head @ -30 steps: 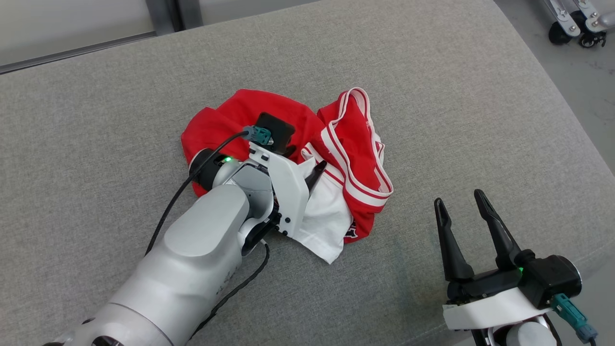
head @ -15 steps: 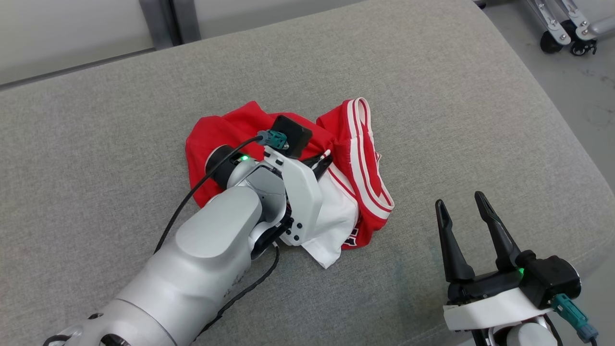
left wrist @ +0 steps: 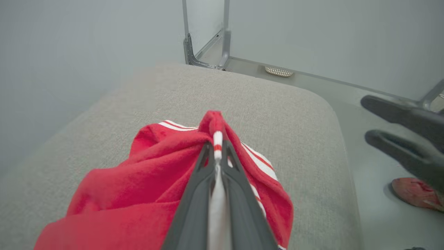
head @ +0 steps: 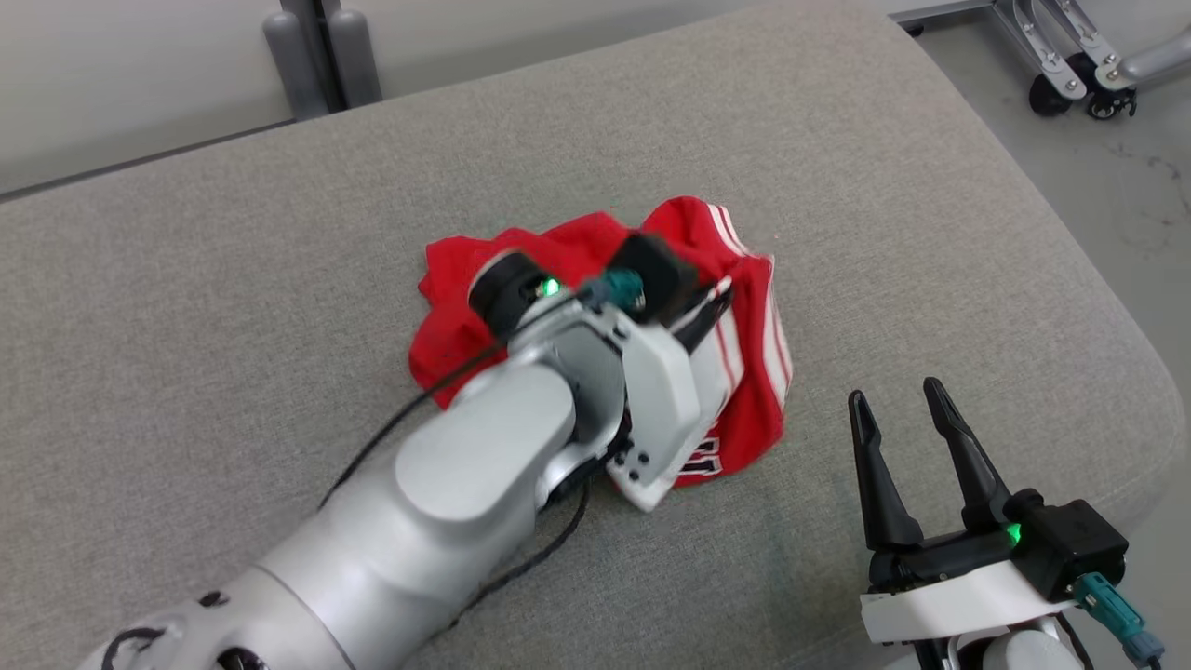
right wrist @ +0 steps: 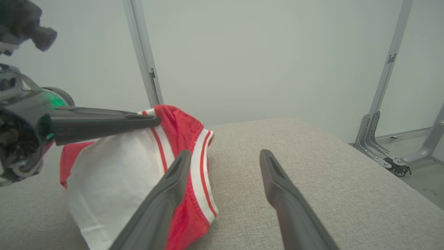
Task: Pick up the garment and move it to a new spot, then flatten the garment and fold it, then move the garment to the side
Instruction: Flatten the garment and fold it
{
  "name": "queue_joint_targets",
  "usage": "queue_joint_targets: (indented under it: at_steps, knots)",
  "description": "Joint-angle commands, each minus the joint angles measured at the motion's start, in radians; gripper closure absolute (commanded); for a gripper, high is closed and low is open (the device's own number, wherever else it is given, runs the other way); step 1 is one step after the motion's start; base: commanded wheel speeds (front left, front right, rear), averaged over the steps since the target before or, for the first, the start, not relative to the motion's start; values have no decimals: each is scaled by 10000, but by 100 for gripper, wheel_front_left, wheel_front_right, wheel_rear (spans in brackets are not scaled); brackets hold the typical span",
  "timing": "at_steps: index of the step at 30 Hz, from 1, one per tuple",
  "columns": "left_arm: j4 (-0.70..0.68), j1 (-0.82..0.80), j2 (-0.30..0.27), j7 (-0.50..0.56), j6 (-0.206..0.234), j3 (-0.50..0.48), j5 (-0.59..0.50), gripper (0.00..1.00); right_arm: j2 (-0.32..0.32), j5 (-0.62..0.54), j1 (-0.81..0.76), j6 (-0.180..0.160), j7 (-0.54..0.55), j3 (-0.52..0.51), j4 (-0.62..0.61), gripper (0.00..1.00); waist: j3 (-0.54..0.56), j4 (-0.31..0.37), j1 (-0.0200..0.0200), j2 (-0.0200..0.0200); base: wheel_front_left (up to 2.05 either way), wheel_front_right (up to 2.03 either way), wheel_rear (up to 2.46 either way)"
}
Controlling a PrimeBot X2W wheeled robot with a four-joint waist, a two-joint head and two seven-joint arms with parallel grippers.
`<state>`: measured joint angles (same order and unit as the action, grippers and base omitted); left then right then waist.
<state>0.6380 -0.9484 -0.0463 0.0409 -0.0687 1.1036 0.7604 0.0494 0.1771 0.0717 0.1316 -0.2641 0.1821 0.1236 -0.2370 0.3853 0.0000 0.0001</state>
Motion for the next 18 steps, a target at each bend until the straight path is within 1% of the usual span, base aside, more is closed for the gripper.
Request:
queue_joint_targets:
  at_steps: [1,2,3,4,6,12,18]
  knots:
    - [140,284,-79,-137,227,211,-275,100,22,93,88,-18,-7,-30,-47,0,-238,8,0,-1,0,0,0]
    - [211,438,-80,-155,303,405,-432,99,20,96,126,-18,-7,-48,-65,0,-328,3,0,-1,0,0,0]
    - [247,602,-74,-175,356,607,-579,65,22,110,143,-18,-7,-95,-70,0,-415,-14,0,-1,0,0,0]
    - [223,727,-64,-257,419,739,-673,0,23,108,146,-18,-7,-169,-64,0,-485,-46,0,-1,0,0,0]
    - [18,902,-62,-455,586,971,-930,0,23,99,160,-18,-7,-328,-58,0,-589,-132,0,-1,0,0,0]
    - [-883,1314,-189,-971,1352,1408,-1918,0,23,-3,269,-18,-7,-597,-62,0,-750,-394,0,-1,0,0,0]
    - [-1483,1312,-309,-1170,1677,1482,-2248,0,22,12,343,-18,-7,-493,-3,0,-741,-530,0,-1,0,0,0]
